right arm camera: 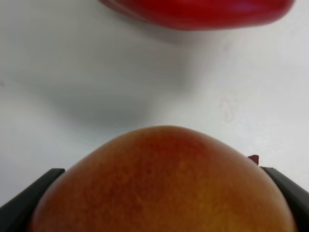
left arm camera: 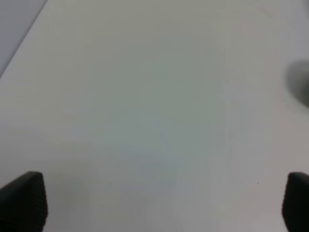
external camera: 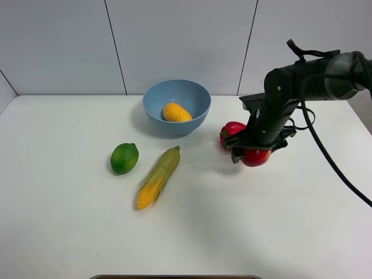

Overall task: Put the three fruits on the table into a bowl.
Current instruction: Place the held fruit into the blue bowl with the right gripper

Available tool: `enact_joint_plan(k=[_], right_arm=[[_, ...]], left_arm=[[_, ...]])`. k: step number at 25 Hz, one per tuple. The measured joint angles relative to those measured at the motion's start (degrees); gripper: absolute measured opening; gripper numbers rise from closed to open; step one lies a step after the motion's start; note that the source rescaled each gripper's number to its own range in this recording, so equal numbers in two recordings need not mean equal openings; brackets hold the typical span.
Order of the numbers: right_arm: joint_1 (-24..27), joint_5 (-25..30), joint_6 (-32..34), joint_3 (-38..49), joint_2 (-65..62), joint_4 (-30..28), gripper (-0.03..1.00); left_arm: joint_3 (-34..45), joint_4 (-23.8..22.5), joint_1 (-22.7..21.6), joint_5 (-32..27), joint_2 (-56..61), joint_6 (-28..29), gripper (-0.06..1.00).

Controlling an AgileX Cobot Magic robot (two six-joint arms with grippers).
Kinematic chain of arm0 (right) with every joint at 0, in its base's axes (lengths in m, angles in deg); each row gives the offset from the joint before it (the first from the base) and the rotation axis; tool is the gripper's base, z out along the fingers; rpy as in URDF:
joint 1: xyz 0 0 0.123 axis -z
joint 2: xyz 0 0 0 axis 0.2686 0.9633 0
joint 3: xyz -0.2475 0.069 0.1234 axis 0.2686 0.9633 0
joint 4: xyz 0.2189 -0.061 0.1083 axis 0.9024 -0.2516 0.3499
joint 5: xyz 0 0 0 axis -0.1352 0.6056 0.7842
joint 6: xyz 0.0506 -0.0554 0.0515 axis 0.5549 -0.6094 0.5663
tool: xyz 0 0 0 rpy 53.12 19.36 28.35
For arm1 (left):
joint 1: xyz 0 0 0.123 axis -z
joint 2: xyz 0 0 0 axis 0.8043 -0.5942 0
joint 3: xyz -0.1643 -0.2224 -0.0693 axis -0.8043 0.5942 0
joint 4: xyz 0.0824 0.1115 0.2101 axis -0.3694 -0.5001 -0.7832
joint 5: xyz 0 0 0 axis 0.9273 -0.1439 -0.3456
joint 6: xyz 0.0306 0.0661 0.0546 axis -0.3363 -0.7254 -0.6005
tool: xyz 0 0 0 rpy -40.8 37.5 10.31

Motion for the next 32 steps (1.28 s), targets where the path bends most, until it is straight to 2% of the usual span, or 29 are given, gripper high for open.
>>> enact_joint_plan(k=[20, 32], right_arm=[[-5.0, -0.1, 0.1, 0.1, -15.7, -0.1, 0.41], [-8.0, -17.1, 0.1, 0.1, -17.8, 0.4, 0.41]], left_arm=[[0.0, -0.2, 0.0, 0.0, 0.0, 0.0, 1.00], [0.0, -0.3, 0.0, 0.0, 0.0, 0.0, 1.00]])
